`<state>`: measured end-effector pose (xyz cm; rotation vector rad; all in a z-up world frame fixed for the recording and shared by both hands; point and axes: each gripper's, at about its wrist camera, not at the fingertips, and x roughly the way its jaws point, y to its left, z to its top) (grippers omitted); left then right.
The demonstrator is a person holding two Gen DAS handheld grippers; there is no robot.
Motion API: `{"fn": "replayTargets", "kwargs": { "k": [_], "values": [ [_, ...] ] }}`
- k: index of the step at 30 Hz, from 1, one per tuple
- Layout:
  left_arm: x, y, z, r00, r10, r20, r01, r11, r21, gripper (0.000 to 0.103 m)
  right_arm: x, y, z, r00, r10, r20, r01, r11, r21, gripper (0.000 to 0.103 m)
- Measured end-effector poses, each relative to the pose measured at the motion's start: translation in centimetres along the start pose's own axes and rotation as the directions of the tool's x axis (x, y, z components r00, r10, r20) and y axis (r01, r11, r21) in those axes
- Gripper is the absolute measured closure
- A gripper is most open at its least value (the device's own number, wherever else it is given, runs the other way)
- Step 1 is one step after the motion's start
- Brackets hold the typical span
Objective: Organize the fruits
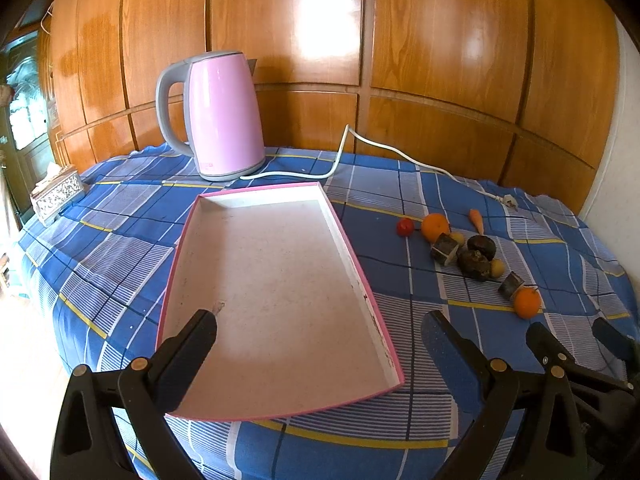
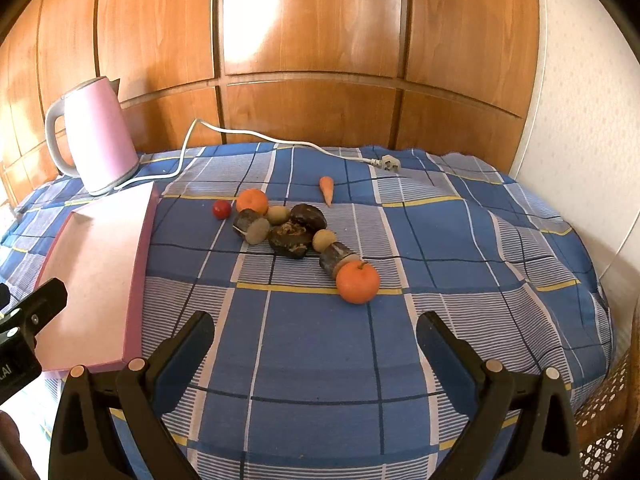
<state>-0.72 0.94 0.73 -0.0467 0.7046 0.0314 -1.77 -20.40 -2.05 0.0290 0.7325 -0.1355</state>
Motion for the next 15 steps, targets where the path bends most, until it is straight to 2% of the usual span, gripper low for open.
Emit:
{"fn": "replayTargets", "kwargs": {
  "k": [15],
  "values": [
    [-0.78, -0.26, 0.08, 1.000, -0.006, 0.016, 0.006, 1.000, -0.004, 0.000, -0.67, 0.09, 0.08, 1.000, 0.000, 0.021, 0.000, 1.000, -0.004, 0.000]
  ]
}}
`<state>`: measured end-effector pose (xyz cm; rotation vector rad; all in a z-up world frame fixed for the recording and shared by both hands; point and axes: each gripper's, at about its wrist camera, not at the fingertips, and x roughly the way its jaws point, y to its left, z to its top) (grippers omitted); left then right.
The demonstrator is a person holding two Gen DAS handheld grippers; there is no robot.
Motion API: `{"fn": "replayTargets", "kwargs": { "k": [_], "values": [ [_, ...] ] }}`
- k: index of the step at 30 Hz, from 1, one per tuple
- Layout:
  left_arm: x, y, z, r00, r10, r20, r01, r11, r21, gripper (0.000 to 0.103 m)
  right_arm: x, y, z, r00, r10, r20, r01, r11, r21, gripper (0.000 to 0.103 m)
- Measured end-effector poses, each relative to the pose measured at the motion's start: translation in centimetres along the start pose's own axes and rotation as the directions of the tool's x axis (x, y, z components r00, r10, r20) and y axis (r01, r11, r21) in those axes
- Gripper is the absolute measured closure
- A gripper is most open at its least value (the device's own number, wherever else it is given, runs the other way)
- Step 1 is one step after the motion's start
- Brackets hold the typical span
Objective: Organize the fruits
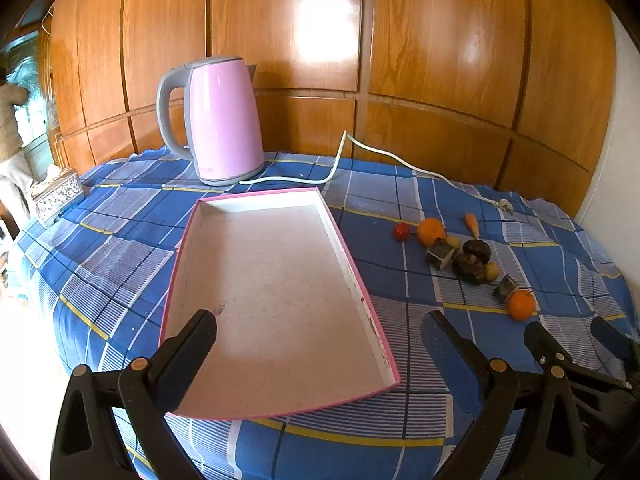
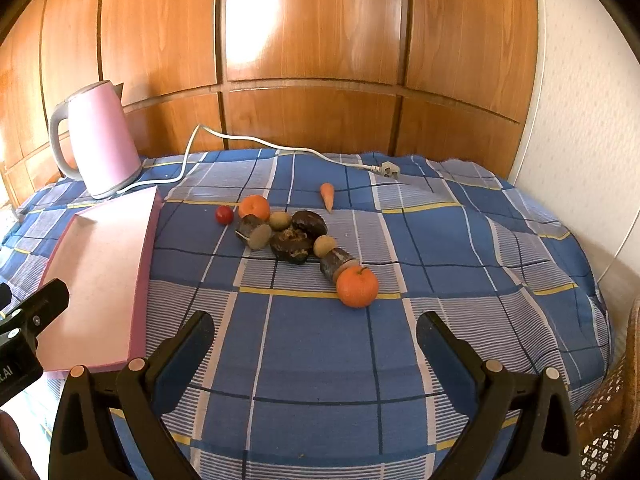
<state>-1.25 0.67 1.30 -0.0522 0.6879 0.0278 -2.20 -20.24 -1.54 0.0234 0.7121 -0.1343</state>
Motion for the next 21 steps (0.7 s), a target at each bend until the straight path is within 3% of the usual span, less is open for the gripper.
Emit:
{"fn": "replayTargets", "kwargs": {
  "k": [21],
  "values": [
    [0.04, -0.45, -0.15, 1.000, -0.010, -0.011, 0.010, 1.000, 0.008, 0.000, 0.00, -0.58, -0.16, 1.000, 0.002, -0.001, -0.002, 1.000, 0.018, 0.000]
  ]
}}
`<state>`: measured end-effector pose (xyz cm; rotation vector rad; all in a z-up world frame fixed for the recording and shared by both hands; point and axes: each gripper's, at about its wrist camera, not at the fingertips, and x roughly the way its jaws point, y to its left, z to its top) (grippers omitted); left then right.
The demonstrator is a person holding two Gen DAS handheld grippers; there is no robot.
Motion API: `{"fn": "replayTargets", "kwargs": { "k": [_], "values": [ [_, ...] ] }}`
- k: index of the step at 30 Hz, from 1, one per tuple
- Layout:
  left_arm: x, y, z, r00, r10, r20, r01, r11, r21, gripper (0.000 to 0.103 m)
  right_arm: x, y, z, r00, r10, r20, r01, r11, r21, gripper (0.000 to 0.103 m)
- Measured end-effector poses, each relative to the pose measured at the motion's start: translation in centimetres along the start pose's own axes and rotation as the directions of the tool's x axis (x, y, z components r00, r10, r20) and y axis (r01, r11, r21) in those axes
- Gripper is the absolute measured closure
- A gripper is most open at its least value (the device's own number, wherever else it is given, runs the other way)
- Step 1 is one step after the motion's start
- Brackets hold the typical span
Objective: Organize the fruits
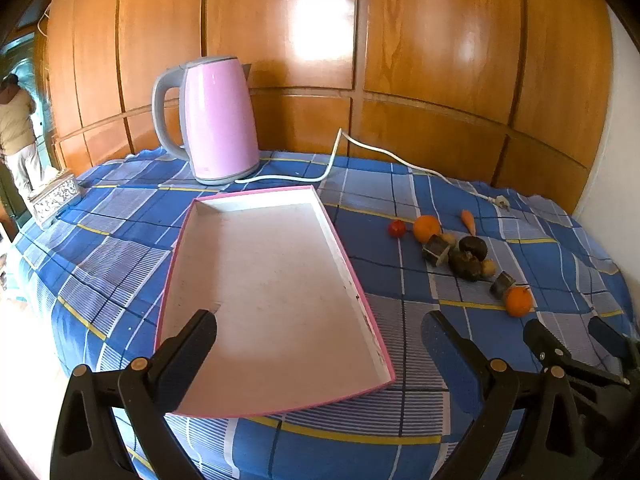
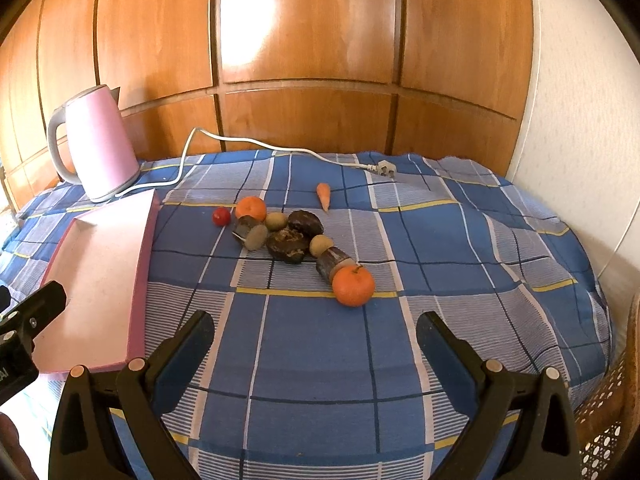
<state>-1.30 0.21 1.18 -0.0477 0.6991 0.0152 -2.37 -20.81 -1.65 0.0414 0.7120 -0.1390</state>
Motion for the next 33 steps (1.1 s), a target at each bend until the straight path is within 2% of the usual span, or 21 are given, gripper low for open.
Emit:
{"fn": "replayTargets", "kwargs": {
  "k": [3, 5, 9, 15, 19, 24, 28, 30, 33],
  "values": [
    [0.3, -0.1, 0.0, 1.000, -0.018, -0.015, 0.018, 1.000, -0.001, 0.000, 0.4, -0.5, -0.1, 1.000, -0.003, -0.011, 0.003, 1.000, 0.011, 0.000],
    [0.7, 0.0, 0.0, 0.998, -0.054, -0.030, 0.054, 0.998, -0.009, 0.000, 0.6, -0.9, -0.1, 1.000, -0.006, -0.018, 0.006, 1.000, 0.023, 0.000],
    [1.5, 0.6, 0.0, 0.980, -0.187, -0.066, 0.182, 0.981, -0.066, 0.000, 1.3, -1.8, -0.3, 0.999, -0.010, -0.038, 0.012, 0.999, 0.045, 0.000],
    [3.0, 0.4, 0.4, 0.969, -0.207, -0.135, 0.196, 0.977, -0.086, 0.000, 2.8, -3.8, -0.8, 0.996, -0.020, -0.085, 0.028, 0.995, 0.094, 0.000],
    [4.8, -0.2, 0.8, 0.960, -0.192, -0.204, 0.184, 0.981, -0.058, 0.002, 3.5, -5.2, -1.0, 0.994, -0.035, -0.107, 0.047, 0.992, 0.117, 0.000],
    [5.5, -1.0, 2.4, 0.951, -0.236, -0.201, 0.233, 0.972, -0.039, 0.004, 4.2, -6.9, -1.3, 0.991, -0.057, -0.125, 0.076, 0.986, 0.149, 0.000],
    [6.9, -1.8, 4.5, 0.943, -0.251, -0.220, 0.256, 0.967, -0.006, 0.013, 4.6, -8.2, -1.5, 0.988, -0.077, -0.134, 0.099, 0.982, 0.162, 0.000],
    [7.8, -2.2, 5.5, 0.938, -0.251, -0.237, 0.260, 0.966, 0.007, 0.025, 4.8, -8.7, -1.5, 0.987, -0.082, -0.136, 0.104, 0.980, 0.169, 0.000],
    [10.0, -3.1, 7.1, 0.920, -0.267, -0.288, 0.284, 0.959, 0.017, 0.046, 5.1, -9.2, -1.6, 0.986, -0.089, -0.139, 0.113, 0.978, 0.176, 0.000]
  ]
}}
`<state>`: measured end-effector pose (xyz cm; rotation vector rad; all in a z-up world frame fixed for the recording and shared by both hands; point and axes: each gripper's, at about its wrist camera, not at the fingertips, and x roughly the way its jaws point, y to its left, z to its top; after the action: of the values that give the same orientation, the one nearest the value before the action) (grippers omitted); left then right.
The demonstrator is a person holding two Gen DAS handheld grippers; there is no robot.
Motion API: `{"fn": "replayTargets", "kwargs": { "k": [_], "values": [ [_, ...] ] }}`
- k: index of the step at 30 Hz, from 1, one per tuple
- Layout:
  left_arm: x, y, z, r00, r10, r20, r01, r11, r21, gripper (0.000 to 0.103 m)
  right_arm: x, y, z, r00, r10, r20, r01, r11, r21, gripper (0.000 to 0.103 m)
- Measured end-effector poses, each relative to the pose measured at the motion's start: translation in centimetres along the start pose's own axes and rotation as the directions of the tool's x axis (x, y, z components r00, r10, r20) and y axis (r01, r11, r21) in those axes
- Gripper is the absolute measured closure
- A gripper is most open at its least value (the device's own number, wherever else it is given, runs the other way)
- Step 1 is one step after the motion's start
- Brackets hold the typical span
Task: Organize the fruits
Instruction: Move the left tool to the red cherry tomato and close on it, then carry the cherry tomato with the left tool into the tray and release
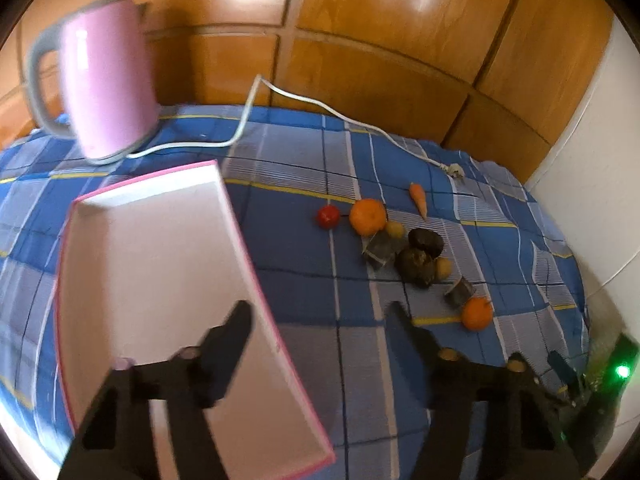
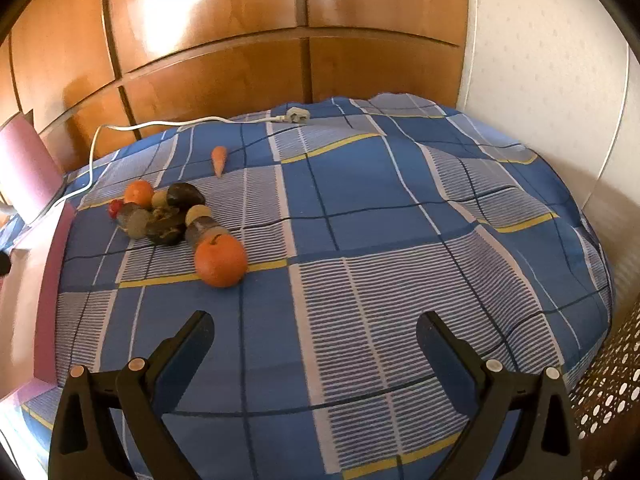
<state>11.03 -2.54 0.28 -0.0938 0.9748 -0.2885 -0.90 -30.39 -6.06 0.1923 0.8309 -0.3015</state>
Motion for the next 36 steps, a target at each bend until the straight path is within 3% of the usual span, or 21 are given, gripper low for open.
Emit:
{"fn": "replayTargets", "kwargs": {
  "k": [1, 6, 18, 22, 24, 26, 30, 36],
  "values": [
    [0.8, -0.4, 0.9, 1.000, 0.011, -0.011, -0.011, 0.999, 0.031, 0.054, 0.1, -0.1, 0.0, 1.000, -0.001, 0.001, 0.001, 1.000, 0.001, 0.000],
    [4.7, -0.9, 3.7, 0.998, 0.056, -0.042, -0.052, 0.995, 0.089, 0.055, 0.3, -0.3, 0.4, 1.000, -0.002, 0.009, 0.002, 1.000, -0.007, 0.000],
    [11.2, -1.2, 7.0, 0.993, 0.053, -0.104, -0.045, 0.996, 0.080, 0.056, 1.6, -1.6, 1.1, 1.000, -0.013, -0.006, 0.013, 1.000, 0.004, 0.000],
    [12.5, -1.4, 7.2, 0.992, 0.046, -0.121, -0.036, 0.996, 0.086, 0.064, 2.5, -2.1, 0.9, 0.999, -0.018, -0.032, 0.019, 1.000, 0.013, 0.001],
    [13.2, -1.4, 7.2, 0.991, 0.050, -0.125, -0.039, 0.995, 0.089, 0.074, 2.7, -2.2, 0.9, 0.999, -0.020, -0.037, 0.020, 1.000, 0.011, 0.001],
    [14.0, -1.1, 7.2, 0.990, 0.013, -0.144, -0.005, 0.998, 0.056, 0.080, 2.8, -2.2, 0.8, 0.999, -0.022, -0.041, 0.022, 1.000, 0.009, 0.001],
    [13.0, -0.5, 6.9, 0.994, -0.020, -0.107, 0.021, 1.000, 0.009, 0.081, 3.0, -2.1, 0.7, 0.999, -0.023, -0.047, 0.024, 1.000, 0.004, 0.002],
    [7.5, 0.5, 6.5, 0.998, -0.057, -0.005, 0.057, 0.998, 0.022, 0.081, 3.0, -1.8, 0.9, 0.999, -0.017, -0.039, 0.017, 1.000, -0.005, 0.002]
  ]
}}
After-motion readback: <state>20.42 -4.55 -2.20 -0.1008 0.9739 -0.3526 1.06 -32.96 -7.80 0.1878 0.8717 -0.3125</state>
